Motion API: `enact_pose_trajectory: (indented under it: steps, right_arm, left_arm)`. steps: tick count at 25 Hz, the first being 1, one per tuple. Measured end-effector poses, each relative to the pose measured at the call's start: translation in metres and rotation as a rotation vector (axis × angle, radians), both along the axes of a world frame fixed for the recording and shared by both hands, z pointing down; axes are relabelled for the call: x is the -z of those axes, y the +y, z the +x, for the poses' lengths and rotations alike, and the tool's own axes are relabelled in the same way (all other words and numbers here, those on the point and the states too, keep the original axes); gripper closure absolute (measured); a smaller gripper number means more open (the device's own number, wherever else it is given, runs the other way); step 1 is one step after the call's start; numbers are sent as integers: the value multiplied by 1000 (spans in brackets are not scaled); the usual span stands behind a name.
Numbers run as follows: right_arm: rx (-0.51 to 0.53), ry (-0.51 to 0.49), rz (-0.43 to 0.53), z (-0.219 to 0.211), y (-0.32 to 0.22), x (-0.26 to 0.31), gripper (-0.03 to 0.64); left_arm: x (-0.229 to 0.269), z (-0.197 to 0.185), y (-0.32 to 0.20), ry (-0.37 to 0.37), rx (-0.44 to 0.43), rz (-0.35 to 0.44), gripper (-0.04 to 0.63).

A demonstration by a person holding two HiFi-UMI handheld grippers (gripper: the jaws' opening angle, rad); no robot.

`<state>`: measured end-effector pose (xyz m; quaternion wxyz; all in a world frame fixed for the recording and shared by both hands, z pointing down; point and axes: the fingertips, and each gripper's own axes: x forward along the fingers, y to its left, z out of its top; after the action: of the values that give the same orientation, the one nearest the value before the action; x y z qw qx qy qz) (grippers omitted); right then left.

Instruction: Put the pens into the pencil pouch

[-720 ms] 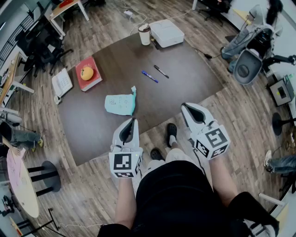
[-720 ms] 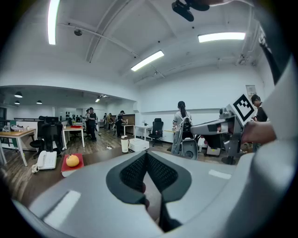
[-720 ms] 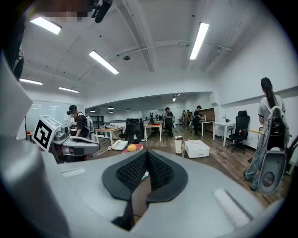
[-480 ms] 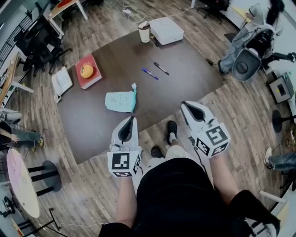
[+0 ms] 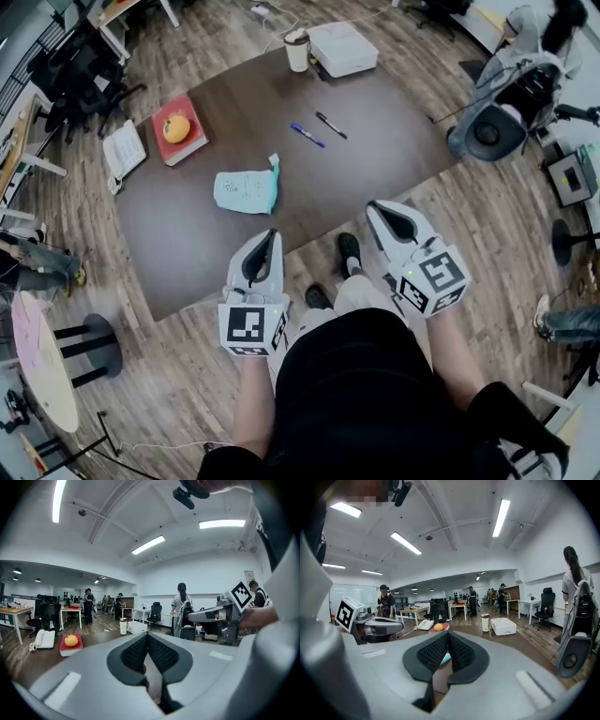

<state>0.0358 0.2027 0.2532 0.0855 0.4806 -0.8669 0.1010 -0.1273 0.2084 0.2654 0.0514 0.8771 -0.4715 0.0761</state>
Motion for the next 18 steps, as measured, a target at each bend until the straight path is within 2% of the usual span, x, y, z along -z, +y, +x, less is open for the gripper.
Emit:
enact_pose_trajectory:
  steps: [11,18]
  right_arm:
    - [58,37,-14,-7,-23,-10,603]
    - [147,49,-16,-10,-52,-12,589]
  left_arm:
    - [-4,-8,-17,-29,50,-24,595]
    - [-6,-3,-40,-52,96,-30,574]
